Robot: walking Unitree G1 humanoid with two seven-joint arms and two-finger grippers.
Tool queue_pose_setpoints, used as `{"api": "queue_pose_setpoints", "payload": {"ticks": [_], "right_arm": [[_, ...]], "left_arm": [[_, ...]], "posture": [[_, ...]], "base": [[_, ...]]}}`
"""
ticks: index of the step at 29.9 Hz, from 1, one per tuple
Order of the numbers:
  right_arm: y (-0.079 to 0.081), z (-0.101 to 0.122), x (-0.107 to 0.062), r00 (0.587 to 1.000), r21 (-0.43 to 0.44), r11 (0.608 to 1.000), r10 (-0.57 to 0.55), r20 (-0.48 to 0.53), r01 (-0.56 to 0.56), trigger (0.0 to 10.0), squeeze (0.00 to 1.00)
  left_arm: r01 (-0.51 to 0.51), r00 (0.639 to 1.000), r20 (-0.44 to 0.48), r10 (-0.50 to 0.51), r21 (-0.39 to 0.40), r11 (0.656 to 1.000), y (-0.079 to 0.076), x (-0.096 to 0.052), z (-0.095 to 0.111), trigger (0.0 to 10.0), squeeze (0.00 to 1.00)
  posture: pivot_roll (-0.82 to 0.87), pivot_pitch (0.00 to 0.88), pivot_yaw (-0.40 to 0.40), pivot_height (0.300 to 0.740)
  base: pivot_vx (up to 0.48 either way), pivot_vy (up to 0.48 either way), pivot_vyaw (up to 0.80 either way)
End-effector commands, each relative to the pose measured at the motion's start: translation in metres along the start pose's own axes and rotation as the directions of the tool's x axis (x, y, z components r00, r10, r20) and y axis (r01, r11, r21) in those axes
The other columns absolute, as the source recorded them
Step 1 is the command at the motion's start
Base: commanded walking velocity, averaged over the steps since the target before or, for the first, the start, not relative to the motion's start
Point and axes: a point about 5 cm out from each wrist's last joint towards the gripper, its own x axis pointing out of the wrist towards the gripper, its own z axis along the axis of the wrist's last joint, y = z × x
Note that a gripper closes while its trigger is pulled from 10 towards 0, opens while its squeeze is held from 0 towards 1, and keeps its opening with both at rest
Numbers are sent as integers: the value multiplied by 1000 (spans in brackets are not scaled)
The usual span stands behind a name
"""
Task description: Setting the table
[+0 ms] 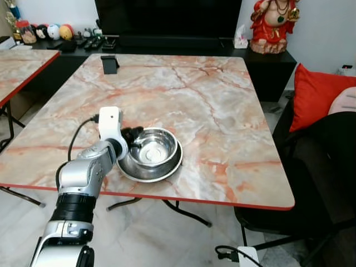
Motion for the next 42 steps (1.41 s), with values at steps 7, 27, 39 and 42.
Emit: {"api": "queue_pose_setpoints", "payload": {"ticks": [7,27,39,42], "right_arm": [[-1,-1,0,1000,13,1000,-8,8,8,10000,0],[-2,-3,-1,1000,3,1000,-10,10,10,10000,0],[-2,-4,-1,1000,0,1000,-16,9,16,10000,0],[-2,-3,-1,1000,7,1000,-18,12,17,10000,0]], "left_arm": [[-91,985,162,50,255,963,-4,-22,-15,10000,0],[-259,945,260,200,218,941,4,-40,-39,10000,0],[-254,940,284,189,213,943,1,-36,-33,10000,0],[-266,936,290,200,211,940,3,-36,-31,10000,0]], "posture": [[-7,0,6,740],[-18,0,11,740],[-5,0,5,740],[2,0,3,740]], "base": [[0,0,0],[0,79,0],[0,471,0],[0,470,0]]}}
